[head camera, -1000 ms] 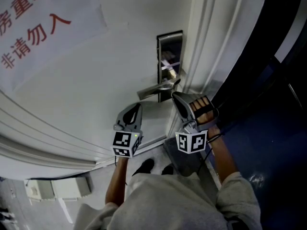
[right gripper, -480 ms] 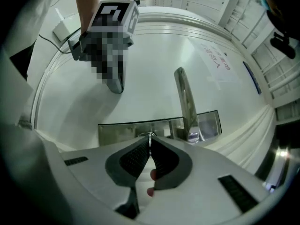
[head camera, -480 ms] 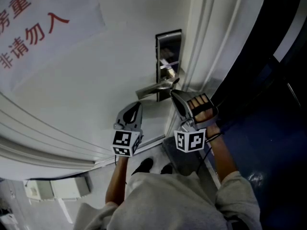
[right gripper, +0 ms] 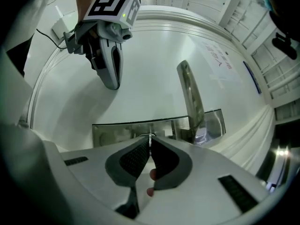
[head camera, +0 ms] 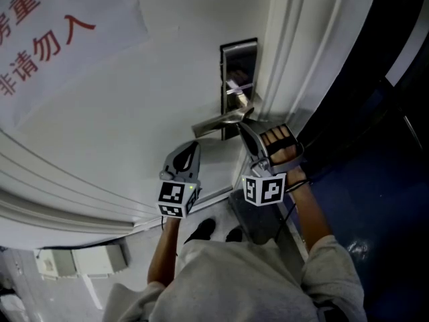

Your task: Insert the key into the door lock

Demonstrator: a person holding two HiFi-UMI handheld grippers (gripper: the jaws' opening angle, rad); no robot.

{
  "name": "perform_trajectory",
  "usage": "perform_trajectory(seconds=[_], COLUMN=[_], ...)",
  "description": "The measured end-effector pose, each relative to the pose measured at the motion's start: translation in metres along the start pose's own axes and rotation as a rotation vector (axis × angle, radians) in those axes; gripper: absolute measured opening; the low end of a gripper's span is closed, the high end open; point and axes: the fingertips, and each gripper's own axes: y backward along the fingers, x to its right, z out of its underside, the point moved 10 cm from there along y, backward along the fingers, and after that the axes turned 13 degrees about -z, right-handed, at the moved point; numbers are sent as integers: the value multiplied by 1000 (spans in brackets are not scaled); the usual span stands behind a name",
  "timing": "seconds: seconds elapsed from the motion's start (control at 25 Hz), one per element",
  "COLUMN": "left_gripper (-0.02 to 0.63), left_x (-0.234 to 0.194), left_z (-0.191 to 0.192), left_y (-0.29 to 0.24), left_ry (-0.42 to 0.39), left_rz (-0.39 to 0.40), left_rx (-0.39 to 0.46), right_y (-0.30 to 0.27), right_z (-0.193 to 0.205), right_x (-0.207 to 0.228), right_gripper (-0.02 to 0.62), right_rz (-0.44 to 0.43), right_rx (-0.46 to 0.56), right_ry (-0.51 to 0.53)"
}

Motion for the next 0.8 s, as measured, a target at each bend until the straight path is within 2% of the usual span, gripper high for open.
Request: perform_trajectory(seconds=[0.8], left_gripper=[17], left_x=[0], left_z=[-4], left_y=[-2], left_ry=[-2], left_rz=[21], left_rx=[11], right_y=[-10], right_z=[0], right_x=[-1], right_gripper=[31], right_rz=[19], right_rx=[-7], right_ry=[31])
